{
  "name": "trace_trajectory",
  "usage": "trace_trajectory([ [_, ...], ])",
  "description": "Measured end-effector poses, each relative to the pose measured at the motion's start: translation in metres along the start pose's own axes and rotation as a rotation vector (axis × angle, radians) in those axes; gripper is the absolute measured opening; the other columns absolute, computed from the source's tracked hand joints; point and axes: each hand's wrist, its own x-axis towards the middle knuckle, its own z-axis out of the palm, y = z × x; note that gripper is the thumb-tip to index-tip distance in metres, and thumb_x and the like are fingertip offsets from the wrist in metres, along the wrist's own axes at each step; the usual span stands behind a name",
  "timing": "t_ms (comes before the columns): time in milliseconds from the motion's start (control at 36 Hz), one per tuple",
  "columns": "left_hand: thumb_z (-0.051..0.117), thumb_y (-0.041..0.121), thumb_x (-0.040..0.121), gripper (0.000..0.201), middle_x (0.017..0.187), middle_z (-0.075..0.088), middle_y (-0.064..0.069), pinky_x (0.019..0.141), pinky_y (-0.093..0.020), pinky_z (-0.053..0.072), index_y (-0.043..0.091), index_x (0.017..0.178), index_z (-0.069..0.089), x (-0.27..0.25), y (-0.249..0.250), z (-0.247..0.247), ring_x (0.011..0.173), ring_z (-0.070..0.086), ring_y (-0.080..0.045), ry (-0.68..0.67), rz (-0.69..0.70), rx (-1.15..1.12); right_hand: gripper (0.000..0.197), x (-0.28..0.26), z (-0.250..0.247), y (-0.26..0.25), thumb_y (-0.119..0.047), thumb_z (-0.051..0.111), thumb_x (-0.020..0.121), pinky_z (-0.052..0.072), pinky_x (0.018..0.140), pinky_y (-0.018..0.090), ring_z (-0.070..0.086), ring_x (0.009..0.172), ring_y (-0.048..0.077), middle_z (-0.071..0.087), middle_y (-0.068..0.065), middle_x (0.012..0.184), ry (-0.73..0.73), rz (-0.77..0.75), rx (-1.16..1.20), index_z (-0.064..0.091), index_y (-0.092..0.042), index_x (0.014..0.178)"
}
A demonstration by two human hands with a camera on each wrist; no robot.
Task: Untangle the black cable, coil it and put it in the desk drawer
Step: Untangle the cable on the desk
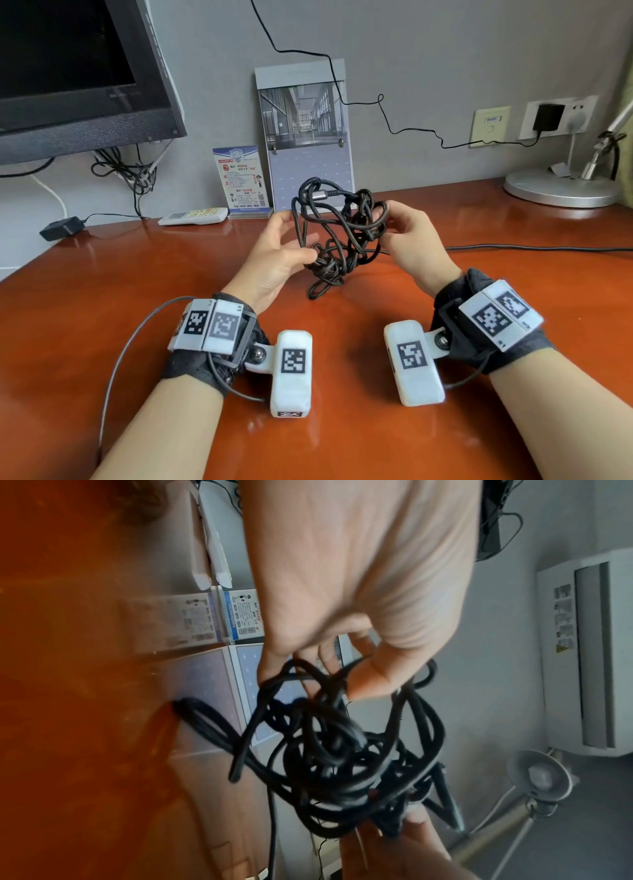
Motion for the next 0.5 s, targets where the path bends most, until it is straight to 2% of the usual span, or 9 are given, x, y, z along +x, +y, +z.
trace_trajectory([
  [83, 0.038, -0.029, 0.076, 0.069, 0.127, 0.052, -0.004, 0.073, -0.029, 0.052, 0.018, 0.126, 0.035, 0.002, -0.001, -0.001, 0.111, 0.058, -0.018, 0.068, 0.027, -0.024, 0.04, 0.0, 0.001, -0.001, 0.025, 0.033, 0.07, 0.043, 0.065, 0.017, 0.054, 0.07, 0.013, 0.063, 0.01, 0.075, 0.012, 0.004, 0.039, 0.06, -0.004, 0.067],
  [167, 0.032, -0.026, 0.072, 0.07, 0.101, 0.056, -0.002, 0.066, -0.026, 0.044, 0.017, 0.127, 0.035, 0.002, 0.001, 0.001, 0.084, 0.056, -0.015, 0.122, 0.045, -0.066, 0.036, -0.002, 0.0, -0.004, 0.018, 0.038, 0.074, 0.044, 0.065, 0.015, 0.054, 0.061, 0.006, 0.062, -0.002, 0.058, 0.046, 0.013, 0.084, 0.058, -0.007, 0.057],
  [194, 0.033, -0.021, 0.072, 0.066, 0.094, 0.056, -0.001, 0.066, -0.027, 0.044, 0.014, 0.128, 0.037, 0.002, 0.002, 0.001, 0.079, 0.056, -0.014, 0.131, 0.044, -0.106, 0.031, -0.001, 0.001, -0.004, 0.012, 0.04, 0.076, 0.044, 0.067, 0.018, 0.053, 0.061, 0.007, 0.06, -0.001, 0.057, 0.054, 0.002, 0.092, 0.056, -0.006, 0.056],
  [250, 0.044, 0.001, 0.069, 0.057, 0.086, 0.058, 0.001, 0.068, -0.031, 0.045, 0.012, 0.126, 0.04, 0.001, 0.005, 0.003, 0.081, 0.056, -0.016, 0.142, 0.036, -0.176, 0.023, -0.001, 0.001, -0.004, -0.004, 0.044, 0.077, 0.045, 0.073, 0.035, 0.053, 0.067, 0.017, 0.059, 0.008, 0.064, 0.05, -0.016, 0.069, 0.055, -0.01, 0.057],
  [306, 0.058, 0.026, 0.065, 0.064, 0.096, 0.059, 0.004, 0.083, -0.037, 0.045, 0.014, 0.126, 0.041, 0.001, 0.007, 0.006, 0.1, 0.056, -0.018, 0.151, 0.026, -0.122, 0.018, -0.002, 0.002, -0.006, -0.017, 0.045, 0.077, 0.047, 0.078, 0.043, 0.052, 0.072, 0.02, 0.058, 0.009, 0.07, 0.024, -0.026, 0.037, 0.054, -0.017, 0.061],
  [361, 0.067, 0.041, 0.069, 0.071, 0.111, 0.057, 0.011, 0.099, -0.036, 0.04, 0.02, 0.132, 0.04, 0.0, 0.006, 0.007, 0.113, 0.053, -0.011, 0.141, 0.024, 0.006, 0.015, -0.004, 0.004, -0.01, -0.027, 0.047, 0.079, 0.043, 0.071, 0.03, 0.047, 0.07, 0.011, 0.052, 0.001, 0.07, 0.03, -0.034, 0.007, 0.049, -0.016, 0.068],
  [389, 0.068, 0.038, 0.077, 0.064, 0.113, 0.056, 0.012, 0.097, -0.027, 0.041, 0.022, 0.132, 0.039, 0.0, 0.005, 0.008, 0.109, 0.053, -0.004, 0.134, 0.037, 0.047, 0.018, -0.004, 0.006, -0.011, -0.031, 0.049, 0.079, 0.039, 0.068, 0.024, 0.044, 0.068, 0.009, 0.049, -0.002, 0.072, 0.051, -0.054, -0.008, 0.046, -0.016, 0.07],
  [444, 0.064, 0.022, 0.088, 0.046, 0.114, 0.055, 0.009, 0.081, -0.01, 0.041, 0.024, 0.128, 0.042, 0.0, 0.003, 0.01, 0.096, 0.053, 0.007, 0.127, 0.091, 0.143, 0.018, -0.004, 0.008, -0.014, -0.034, 0.054, 0.08, 0.039, 0.068, 0.021, 0.045, 0.071, 0.01, 0.048, 0.002, 0.081, 0.085, -0.113, -0.027, 0.046, -0.019, 0.074],
  [500, 0.062, 0.015, 0.088, 0.039, 0.114, 0.057, 0.006, 0.081, -0.011, 0.041, 0.027, 0.122, 0.047, 0.0, 0.001, 0.015, 0.095, 0.055, 0.004, 0.107, 0.157, 0.276, 0.013, -0.005, 0.009, -0.015, -0.025, 0.062, 0.081, 0.042, 0.073, 0.019, 0.051, 0.077, 0.011, 0.05, 0.004, 0.09, 0.06, -0.17, -0.058, 0.05, -0.024, 0.077],
])
